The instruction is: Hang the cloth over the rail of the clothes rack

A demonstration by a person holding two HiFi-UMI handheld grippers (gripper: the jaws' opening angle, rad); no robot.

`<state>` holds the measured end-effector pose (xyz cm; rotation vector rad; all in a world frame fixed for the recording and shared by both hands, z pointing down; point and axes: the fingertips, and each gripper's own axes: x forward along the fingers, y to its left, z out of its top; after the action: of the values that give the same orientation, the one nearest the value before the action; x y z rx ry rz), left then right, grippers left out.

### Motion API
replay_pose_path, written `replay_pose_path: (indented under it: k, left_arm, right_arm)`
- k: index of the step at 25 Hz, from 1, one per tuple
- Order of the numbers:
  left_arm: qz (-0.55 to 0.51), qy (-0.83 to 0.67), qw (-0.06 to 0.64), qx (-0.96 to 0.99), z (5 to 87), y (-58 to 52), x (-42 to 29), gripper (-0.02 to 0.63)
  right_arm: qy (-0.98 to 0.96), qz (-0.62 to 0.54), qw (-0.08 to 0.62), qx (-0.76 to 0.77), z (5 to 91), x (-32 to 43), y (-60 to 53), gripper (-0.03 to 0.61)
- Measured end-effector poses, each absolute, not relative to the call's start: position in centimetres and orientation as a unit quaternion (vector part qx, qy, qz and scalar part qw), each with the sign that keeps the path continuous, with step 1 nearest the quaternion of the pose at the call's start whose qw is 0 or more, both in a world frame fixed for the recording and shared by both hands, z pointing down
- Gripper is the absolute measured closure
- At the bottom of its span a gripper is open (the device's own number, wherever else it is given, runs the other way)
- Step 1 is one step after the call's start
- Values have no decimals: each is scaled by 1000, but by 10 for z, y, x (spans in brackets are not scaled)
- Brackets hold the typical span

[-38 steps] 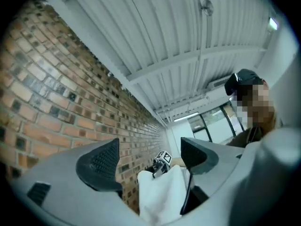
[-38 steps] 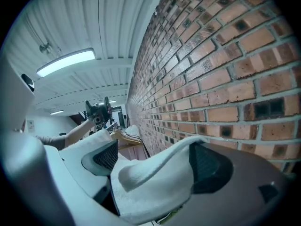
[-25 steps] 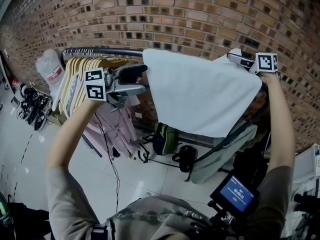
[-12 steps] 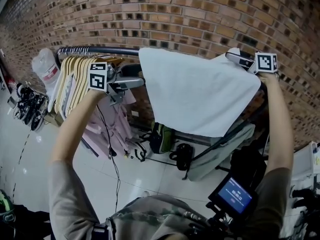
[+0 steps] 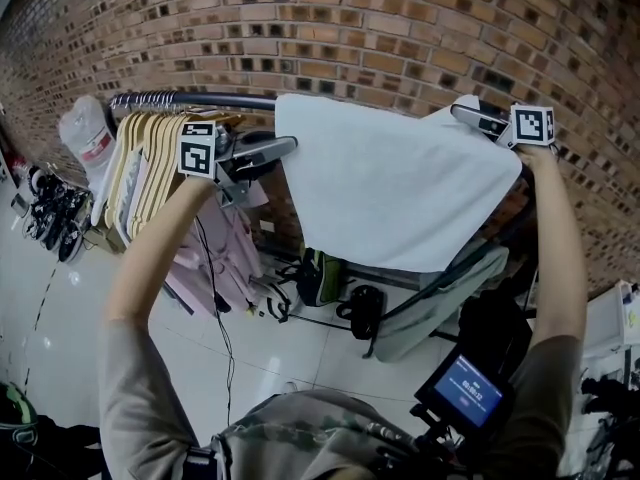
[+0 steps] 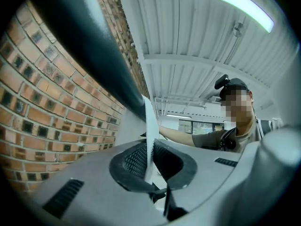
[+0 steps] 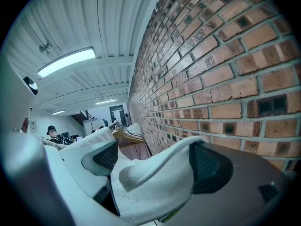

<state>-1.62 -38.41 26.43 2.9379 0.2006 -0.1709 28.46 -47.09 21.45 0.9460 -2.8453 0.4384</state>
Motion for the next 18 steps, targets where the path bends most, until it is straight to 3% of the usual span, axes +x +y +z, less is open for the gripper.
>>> replay_pose_path:
  k: [9, 18]
  left_arm:
    - [-63, 55, 105, 991, 265, -385, -42, 598]
    - [-85, 28, 113, 990, 264, -389, -64, 598]
  right_arm:
    - [-939, 151, 34, 306, 196, 290, -474, 97]
    - [-920, 190, -47, 338, 172, 321, -485, 97]
